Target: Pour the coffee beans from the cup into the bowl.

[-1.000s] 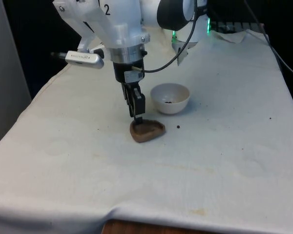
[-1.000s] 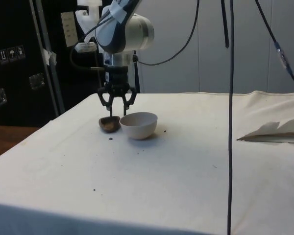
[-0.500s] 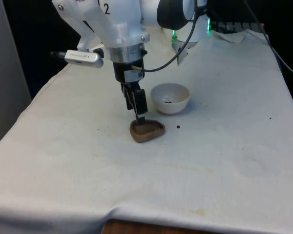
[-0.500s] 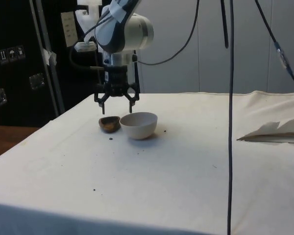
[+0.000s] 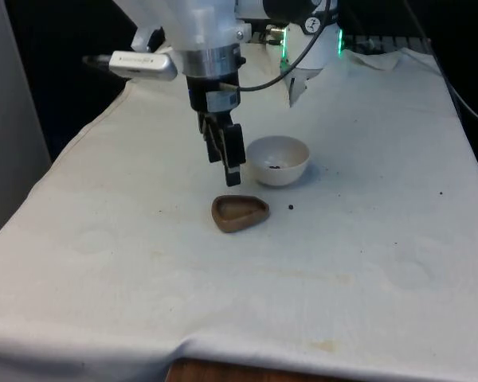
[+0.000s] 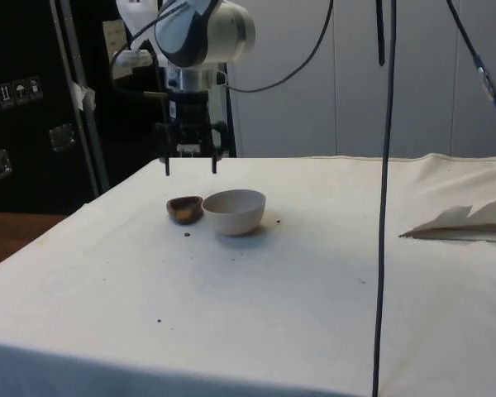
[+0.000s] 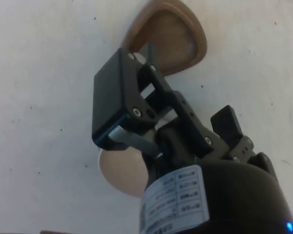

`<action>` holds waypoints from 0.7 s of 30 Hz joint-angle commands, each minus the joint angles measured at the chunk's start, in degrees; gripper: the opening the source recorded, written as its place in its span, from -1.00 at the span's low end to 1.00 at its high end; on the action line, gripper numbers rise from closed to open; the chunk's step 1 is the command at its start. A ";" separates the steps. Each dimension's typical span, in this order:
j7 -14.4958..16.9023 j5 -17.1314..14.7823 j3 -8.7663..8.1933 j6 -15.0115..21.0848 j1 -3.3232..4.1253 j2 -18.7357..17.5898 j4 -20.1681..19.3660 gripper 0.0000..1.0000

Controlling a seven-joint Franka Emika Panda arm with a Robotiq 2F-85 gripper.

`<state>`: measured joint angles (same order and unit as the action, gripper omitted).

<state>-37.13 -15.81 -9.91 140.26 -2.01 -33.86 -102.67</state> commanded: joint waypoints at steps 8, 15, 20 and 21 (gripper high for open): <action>-2.06 3.78 -0.52 -0.23 1.03 3.09 -2.12 1.00; -2.75 6.30 -0.52 -0.69 1.26 5.27 -3.27 1.00; -3.04 8.08 -0.46 -1.15 1.38 7.05 -4.13 1.00; -2.35 7.45 0.00 -1.15 0.92 6.65 -3.72 1.00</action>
